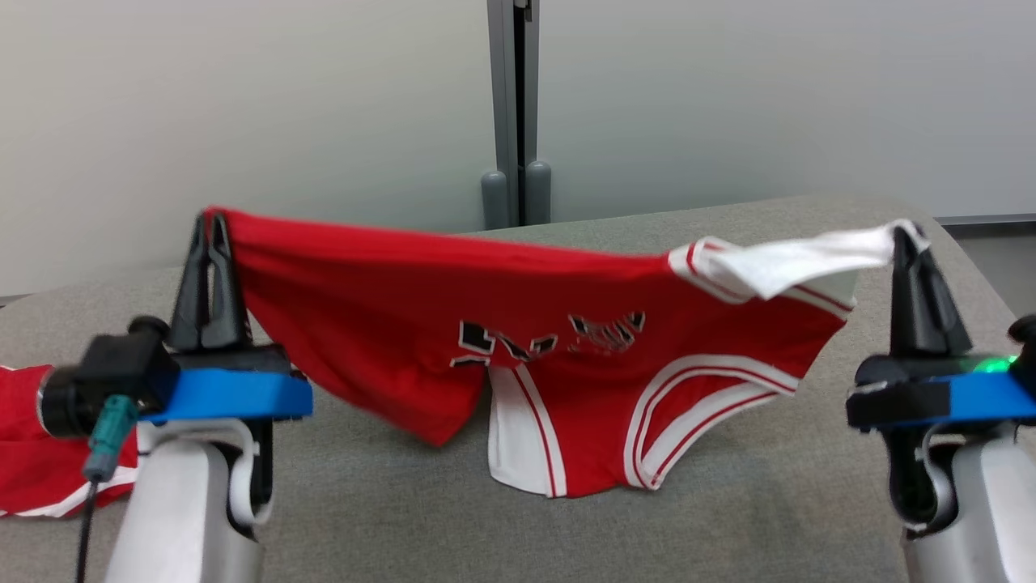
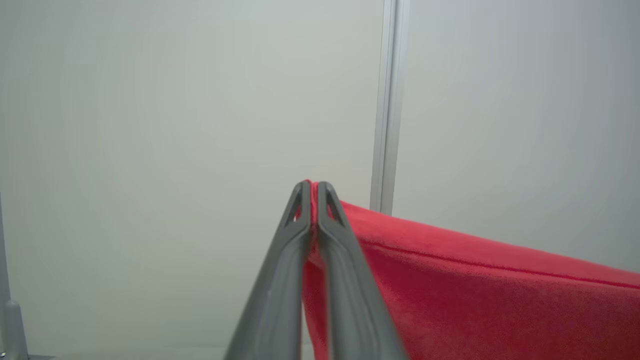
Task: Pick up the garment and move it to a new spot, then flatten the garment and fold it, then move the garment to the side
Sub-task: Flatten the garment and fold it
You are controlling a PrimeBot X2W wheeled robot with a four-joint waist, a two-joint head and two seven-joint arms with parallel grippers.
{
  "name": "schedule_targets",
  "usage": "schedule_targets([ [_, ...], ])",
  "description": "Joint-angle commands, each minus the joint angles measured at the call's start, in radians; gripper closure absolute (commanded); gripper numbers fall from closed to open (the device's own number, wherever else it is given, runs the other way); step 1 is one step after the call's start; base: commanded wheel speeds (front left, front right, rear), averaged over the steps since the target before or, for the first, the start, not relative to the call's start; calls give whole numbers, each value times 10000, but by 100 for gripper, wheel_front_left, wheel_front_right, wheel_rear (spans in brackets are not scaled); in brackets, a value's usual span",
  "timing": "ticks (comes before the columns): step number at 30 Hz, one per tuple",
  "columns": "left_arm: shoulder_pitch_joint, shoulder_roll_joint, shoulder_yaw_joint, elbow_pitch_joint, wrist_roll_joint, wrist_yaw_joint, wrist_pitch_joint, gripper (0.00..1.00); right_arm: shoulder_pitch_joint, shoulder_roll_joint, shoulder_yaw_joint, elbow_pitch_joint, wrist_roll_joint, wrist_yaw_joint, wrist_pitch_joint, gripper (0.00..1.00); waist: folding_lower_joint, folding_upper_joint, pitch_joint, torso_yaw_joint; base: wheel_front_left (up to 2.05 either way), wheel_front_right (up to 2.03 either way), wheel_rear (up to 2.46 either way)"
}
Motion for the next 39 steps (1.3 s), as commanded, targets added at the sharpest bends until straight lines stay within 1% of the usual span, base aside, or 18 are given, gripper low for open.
schedule_targets([
  [1,-588,191,170,-203,132,-167,-2,100,-559,-202,-4,-246,286,1,-56,100,2,1,-90,37,0,0,0],
  [6,-1967,618,357,-584,467,-474,-1,100,-1989,-795,37,-818,755,1,-55,100,2,1,-154,196,0,0,0],
  [9,-2845,786,332,-671,620,-531,1,100,-2843,-1180,133,-944,849,1,-55,100,2,1,-22,289,0,0,0],
  [11,-3410,879,254,-535,757,-537,1,100,-3433,-1457,243,-826,786,1,-52,100,2,1,154,339,0,0,0],
  [13,-3898,950,166,-250,859,-550,102,100,-3928,-1587,249,-574,785,1,-50,100,2,1,433,406,0,0,0],
  [17,-5010,832,-66,329,824,-564,424,100,-5161,-1739,434,51,849,1,-44,100,2,1,1400,497,0,0,0],
  [20,-6084,795,-139,916,930,-428,491,100,-6387,-1962,645,655,569,1,-48,100,2,1,2250,560,0,0,0],
  [22,-6886,871,-184,1461,1092,-292,417,100,-7343,-2050,564,1122,188,1,-47,100,2,1,2803,553,0,0,0],
  [25,-8154,916,-157,2161,1309,35,124,100,-8842,-1937,73,1742,-434,1,-51,100,2,1,3441,552,0,0,0],
  [28,-9330,873,-8,2644,1387,408,-1,100,-10276,-1848,-680,1855,-1132,-1,-53,100,2,1,3883,546,0,0,0],
  [30,-9770,838,-34,2340,1521,615,-3,100,-10917,-1793,-1070,1664,-1578,-2,-54,100,2,1,4078,569,0,0,0],
  [32,-9808,893,46,2066,1521,696,-1,100,-11254,-1784,-1280,1475,-1863,-2,-48,100,2,1,4167,580,0,0,0],
  [34,-9494,920,234,2070,1348,739,-3,100,-11163,-1827,-1378,1477,-1901,-2,-46,100,2,1,4225,586,0,0,0],
  [39,-7907,585,432,2487,973,530,5,100,-9366,-1811,-1366,2170,-1150,-10,-50,100,2,1,4262,531,0,0,0],
])
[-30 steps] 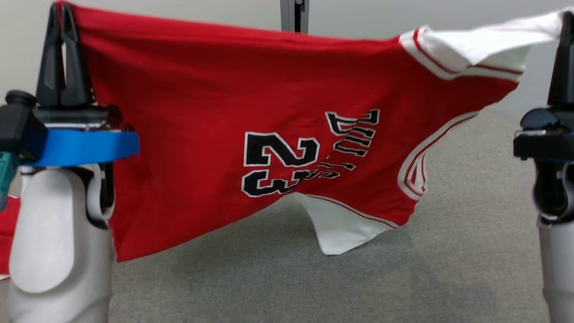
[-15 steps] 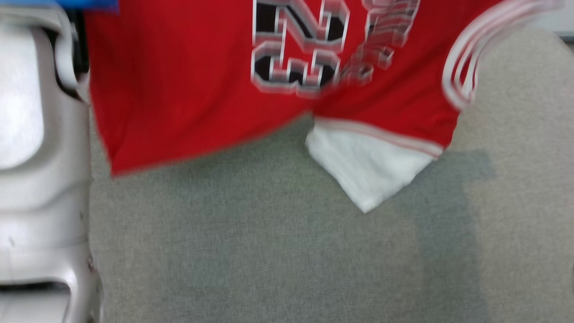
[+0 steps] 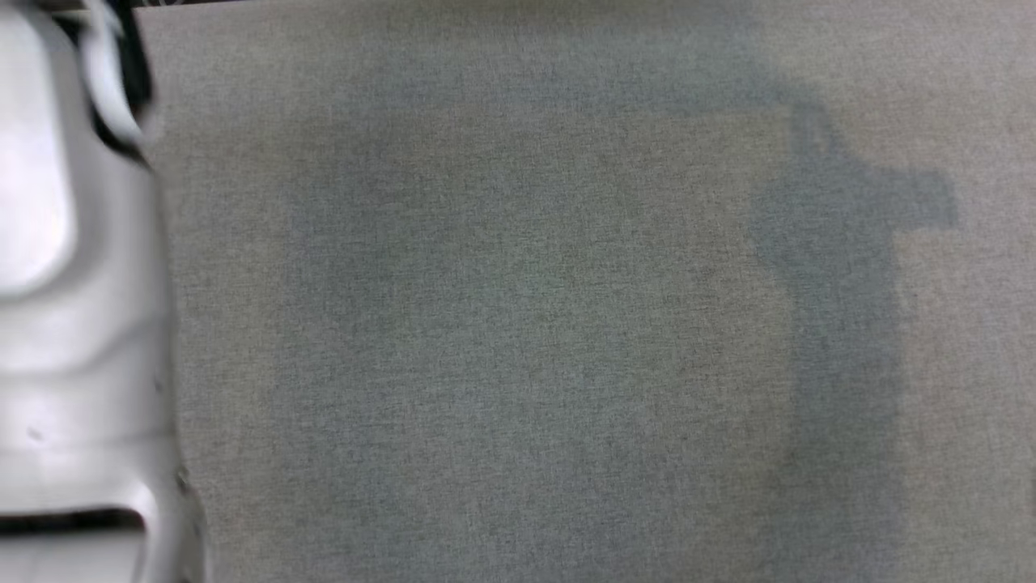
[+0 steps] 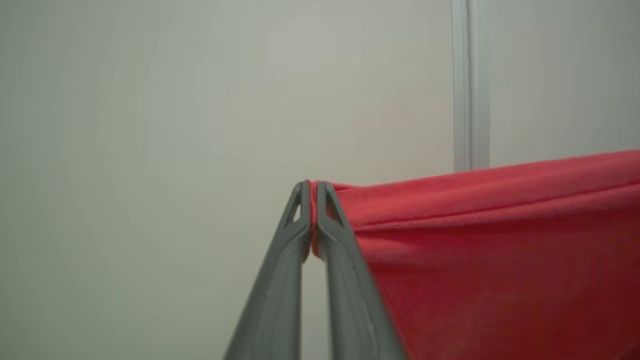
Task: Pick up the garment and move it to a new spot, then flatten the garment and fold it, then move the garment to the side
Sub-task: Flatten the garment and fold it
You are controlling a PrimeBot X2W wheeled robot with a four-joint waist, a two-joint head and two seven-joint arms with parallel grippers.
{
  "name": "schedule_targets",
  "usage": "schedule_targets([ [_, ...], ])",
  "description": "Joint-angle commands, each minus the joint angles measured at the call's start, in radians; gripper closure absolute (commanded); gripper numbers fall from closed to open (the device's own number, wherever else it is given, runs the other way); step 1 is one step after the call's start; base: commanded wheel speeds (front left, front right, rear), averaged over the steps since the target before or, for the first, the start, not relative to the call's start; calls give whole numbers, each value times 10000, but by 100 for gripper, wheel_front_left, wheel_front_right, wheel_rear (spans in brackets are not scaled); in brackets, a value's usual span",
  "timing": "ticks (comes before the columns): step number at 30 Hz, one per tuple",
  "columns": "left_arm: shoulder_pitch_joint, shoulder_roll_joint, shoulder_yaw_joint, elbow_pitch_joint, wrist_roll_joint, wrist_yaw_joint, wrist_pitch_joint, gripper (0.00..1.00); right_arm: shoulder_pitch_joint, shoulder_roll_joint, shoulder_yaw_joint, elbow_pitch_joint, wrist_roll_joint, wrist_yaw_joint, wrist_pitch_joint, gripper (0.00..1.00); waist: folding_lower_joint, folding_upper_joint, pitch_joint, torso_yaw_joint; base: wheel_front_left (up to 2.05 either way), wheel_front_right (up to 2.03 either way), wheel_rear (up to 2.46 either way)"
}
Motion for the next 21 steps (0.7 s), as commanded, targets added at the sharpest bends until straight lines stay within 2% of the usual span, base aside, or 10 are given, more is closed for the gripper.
schedule_targets([
  [1,1025,-144,156,252,-226,-64,5,100,1271,-9,-126,281,530,-23,-47,100,-2,-4,-53,-29,0,0,0],
  [5,3329,-571,297,613,-562,-227,4,100,4047,305,263,984,1643,-23,-49,100,-2,-4,-379,-96,0,0,0],
  [9,5364,-774,343,927,-966,-203,-2,100,6399,584,918,1628,2732,-20,-52,100,-2,-4,-712,-258,0,0,0],
  [10,5364,-774,343,927,-966,-203,-2,100,6399,584,918,1628,2732,-20,-52,100,-2,-4,-712,-258,0,0,0],
  [14,6985,-812,219,1237,-1732,-57,-9,100,8096,916,910,1895,3681,-23,-52,100,-2,-4,-1186,-418,0,0,0],
  [16,7553,-779,168,1242,-2181,137,-11,100,8731,1031,1085,2062,4013,-22,-51,100,-2,-4,-1465,-469,0,0,0],
  [21,8903,-787,-50,1311,-2973,448,-11,100,9865,1022,1537,2287,4345,-22,-52,100,-2,-4,-2265,-571,0,0,0],
])
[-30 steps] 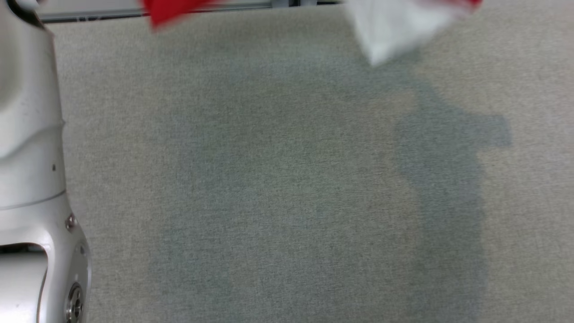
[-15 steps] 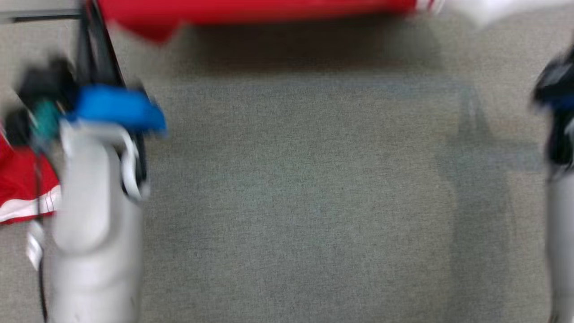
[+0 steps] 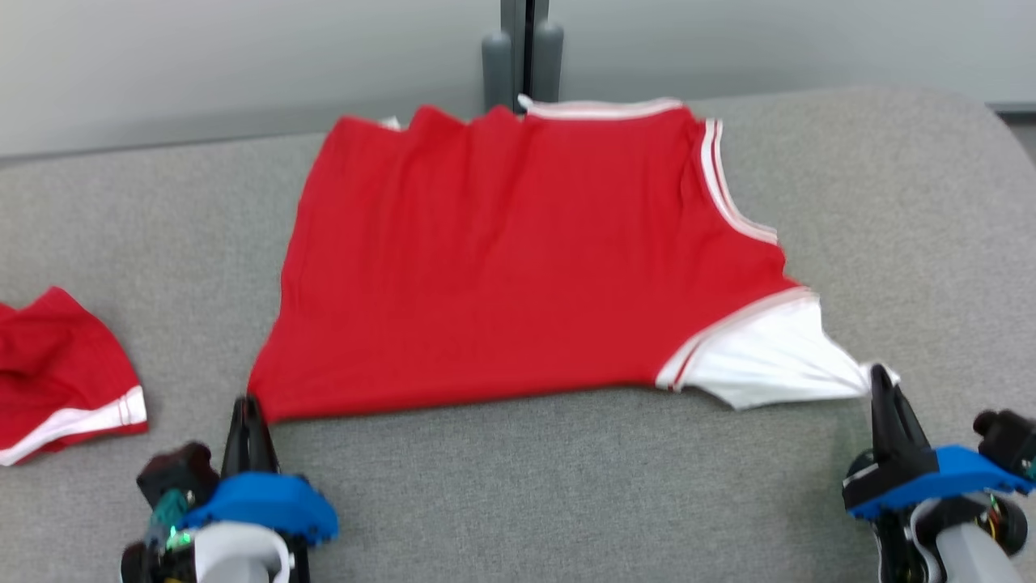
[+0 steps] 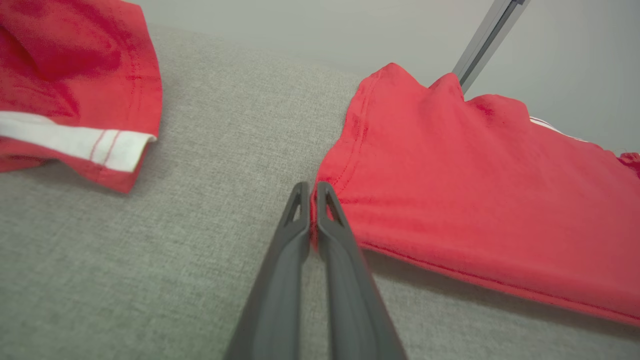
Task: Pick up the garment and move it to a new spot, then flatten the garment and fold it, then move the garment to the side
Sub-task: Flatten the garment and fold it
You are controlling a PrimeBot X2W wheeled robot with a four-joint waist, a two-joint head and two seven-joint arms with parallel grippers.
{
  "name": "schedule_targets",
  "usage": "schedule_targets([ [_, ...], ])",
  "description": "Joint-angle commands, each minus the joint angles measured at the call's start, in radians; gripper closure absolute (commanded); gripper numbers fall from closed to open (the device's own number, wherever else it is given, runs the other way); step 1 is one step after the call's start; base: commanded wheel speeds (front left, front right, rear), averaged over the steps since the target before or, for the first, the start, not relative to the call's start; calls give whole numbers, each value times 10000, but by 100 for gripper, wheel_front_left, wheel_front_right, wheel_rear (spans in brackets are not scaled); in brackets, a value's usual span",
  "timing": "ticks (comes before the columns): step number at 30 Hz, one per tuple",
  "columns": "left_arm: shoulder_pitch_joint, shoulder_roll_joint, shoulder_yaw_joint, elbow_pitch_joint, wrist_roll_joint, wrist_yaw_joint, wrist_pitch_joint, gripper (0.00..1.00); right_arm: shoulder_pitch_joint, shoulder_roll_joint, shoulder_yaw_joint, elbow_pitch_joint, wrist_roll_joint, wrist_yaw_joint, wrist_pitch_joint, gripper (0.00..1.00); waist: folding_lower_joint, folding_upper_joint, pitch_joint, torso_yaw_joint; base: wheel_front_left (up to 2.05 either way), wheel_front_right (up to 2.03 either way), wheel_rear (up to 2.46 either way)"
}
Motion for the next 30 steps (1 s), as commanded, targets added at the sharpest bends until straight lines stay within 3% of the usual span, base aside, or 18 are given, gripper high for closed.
schedule_targets([
  [1,381,138,94,-7,-107,134,-30,100,381,-144,-68,52,81,-20,-64,100,3,2,-435,-236,0,0,0],
  [9,2060,145,-22,-156,-292,211,-30,100,1802,-30,-236,163,74,-21,-64,100,3,2,-1775,-254,0,0,0],
  [18,3248,149,-123,-626,-190,111,-32,100,2903,15,-271,-170,299,-21,-64,100,3,2,-2377,-178,0,0,0],
  [30,1988,101,-695,-1206,276,92,-28,100,1367,164,-275,-817,497,-17,-63,100,3,2,-1884,26,0,0,0],
])
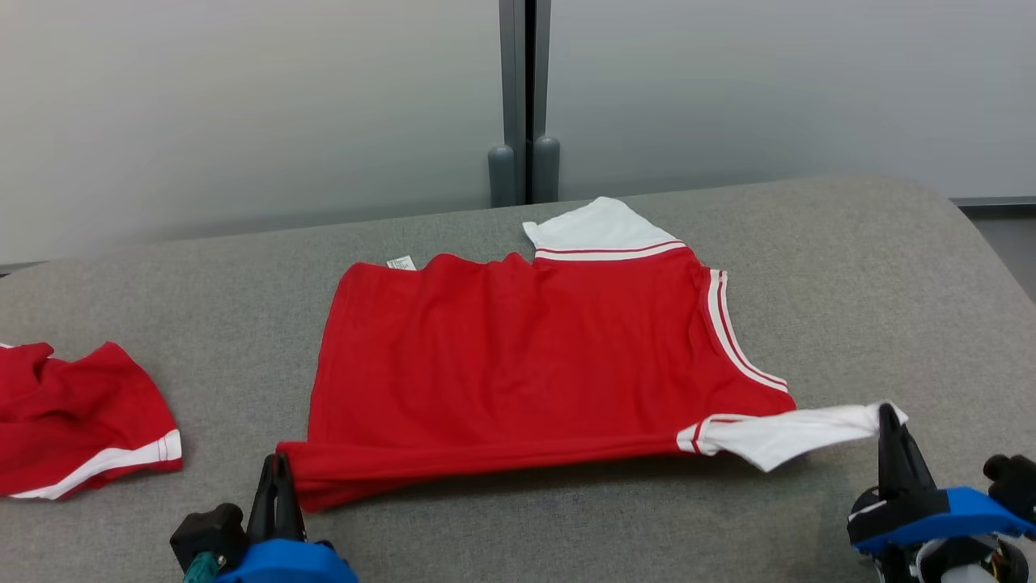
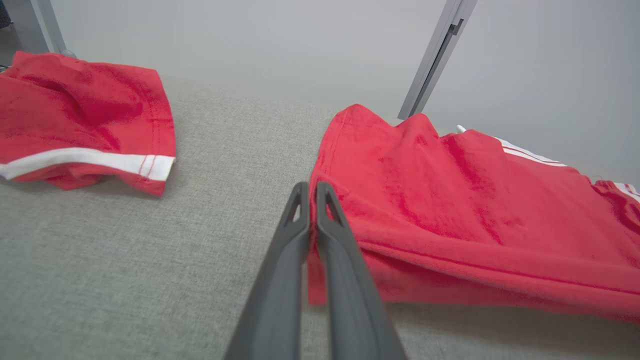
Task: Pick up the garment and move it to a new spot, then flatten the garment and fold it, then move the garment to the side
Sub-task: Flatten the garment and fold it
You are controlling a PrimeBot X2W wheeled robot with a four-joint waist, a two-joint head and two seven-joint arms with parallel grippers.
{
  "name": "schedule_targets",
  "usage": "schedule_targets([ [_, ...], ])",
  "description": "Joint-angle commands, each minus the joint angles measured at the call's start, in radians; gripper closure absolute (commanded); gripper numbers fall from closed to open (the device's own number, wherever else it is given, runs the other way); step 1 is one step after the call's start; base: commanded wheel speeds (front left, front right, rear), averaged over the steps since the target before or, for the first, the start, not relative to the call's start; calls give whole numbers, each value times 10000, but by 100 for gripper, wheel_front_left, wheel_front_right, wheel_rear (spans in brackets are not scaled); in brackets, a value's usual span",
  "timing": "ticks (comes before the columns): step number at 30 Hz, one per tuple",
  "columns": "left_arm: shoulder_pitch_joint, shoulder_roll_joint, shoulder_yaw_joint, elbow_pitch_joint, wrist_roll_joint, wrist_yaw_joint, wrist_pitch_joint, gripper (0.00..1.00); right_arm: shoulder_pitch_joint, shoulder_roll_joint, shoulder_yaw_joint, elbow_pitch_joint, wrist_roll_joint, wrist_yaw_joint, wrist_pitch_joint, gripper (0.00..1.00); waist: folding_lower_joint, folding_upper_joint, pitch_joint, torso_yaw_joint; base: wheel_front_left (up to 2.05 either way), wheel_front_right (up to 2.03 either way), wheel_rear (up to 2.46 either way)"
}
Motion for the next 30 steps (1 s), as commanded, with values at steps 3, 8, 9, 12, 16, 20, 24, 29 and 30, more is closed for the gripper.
schedule_targets([
  [3,-902,55,-155,219,128,89,-26,100,-939,-204,67,145,-131,-10,-59,100,-1,1,491,112,0,0,0],
  [8,-2042,49,-341,646,328,92,-26,100,-2030,-331,97,419,-364,-8,-59,100,-1,1,1183,224,0,0,0],
  [9,-2221,44,-355,733,355,82,-26,100,-2225,-319,100,499,-375,-8,-59,100,-1,1,1315,212,0,0,0],
  [12,-2765,46,-351,1068,598,28,-26,100,-2835,-309,31,707,-424,-8,-61,100,-1,1,1688,168,0,0,0],
  [16,-3407,49,-197,1401,989,-69,-27,100,-3478,-298,8,868,-572,-8,-59,100,-1,1,2144,143,0,0,0],
  [20,-3976,46,-135,1595,1364,-210,-26,100,-3930,-377,28,1077,-880,-7,-59,100,-1,1,2487,186,0,0,0],
  [24,-4368,50,-73,1844,1424,-172,-27,0,-4155,-212,-117,1202,-1162,-7,-59,0,-1,1,2706,224,0,0,0],
  [29,-3988,41,75,1381,1218,17,-26,0,-3767,-90,-548,758,-1590,-7,-58,0,-1,1,2659,240,0,0,0],
  [30,-3852,41,110,1242,1201,69,-26,0,-3666,-54,-662,652,-1633,-7,-58,0,-1,1,2626,243,0,0,0],
])
